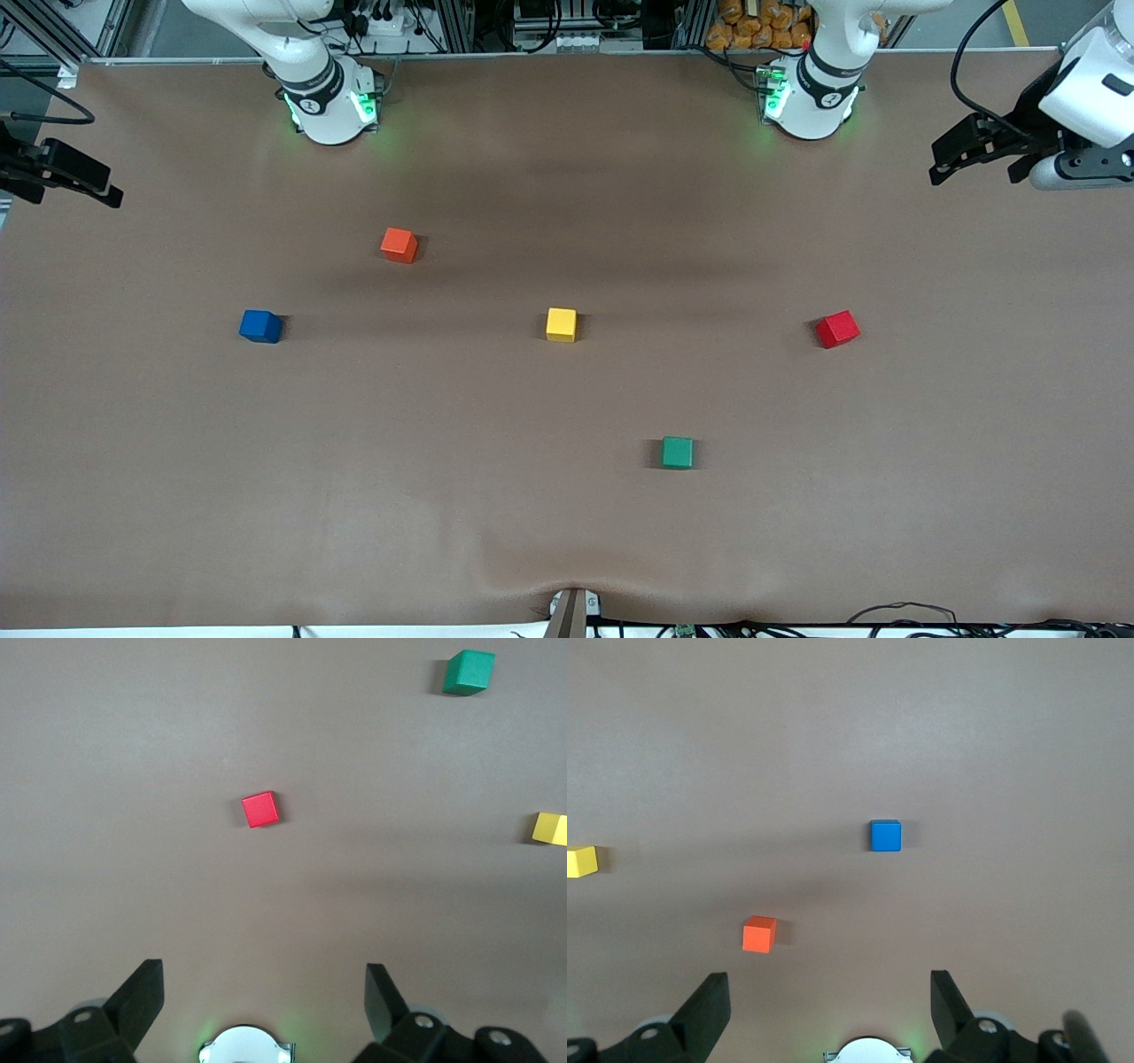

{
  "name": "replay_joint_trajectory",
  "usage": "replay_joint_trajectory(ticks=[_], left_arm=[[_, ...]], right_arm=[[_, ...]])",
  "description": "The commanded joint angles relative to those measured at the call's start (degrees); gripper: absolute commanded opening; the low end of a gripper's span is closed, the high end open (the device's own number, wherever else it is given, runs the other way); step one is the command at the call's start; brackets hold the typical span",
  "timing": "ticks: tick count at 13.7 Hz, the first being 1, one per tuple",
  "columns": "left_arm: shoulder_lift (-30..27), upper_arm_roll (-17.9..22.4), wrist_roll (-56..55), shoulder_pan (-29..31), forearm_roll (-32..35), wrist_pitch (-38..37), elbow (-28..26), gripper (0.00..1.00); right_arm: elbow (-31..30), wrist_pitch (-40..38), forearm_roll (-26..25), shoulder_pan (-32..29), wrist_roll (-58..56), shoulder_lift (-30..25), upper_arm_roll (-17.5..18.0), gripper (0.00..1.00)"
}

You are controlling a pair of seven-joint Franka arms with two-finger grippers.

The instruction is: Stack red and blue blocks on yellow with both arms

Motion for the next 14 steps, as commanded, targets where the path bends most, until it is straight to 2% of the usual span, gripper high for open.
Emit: replay_joint_trajectory(ticks=[1,5,9,14], left_arm=[[0.95,0.14,0.04,-0.19,0.71,-2.12,2.54,1.0],[2.09,0.41,0.39,0.78,0.8,-2.38,3.94,1.0],[2.01,-0.12,0.31,0.16,0.62,-5.36,3.6,1.0],[1.92,-0.12,0.66,0.34,0.62,-5.2,2.9,1.0]], right_arm=[[1.23,0.09,0.83,0.15,-0.52,0.52,-0.11,1.0],[1.23,0.18,0.84,0.15,-0.52,0.52,-0.2,1.0],[1.23,0.18,0.84,0.24,-0.52,0.52,-0.2,1.0],[1.23,0.18,0.84,0.06,-0.44,0.52,-0.2,1.0]])
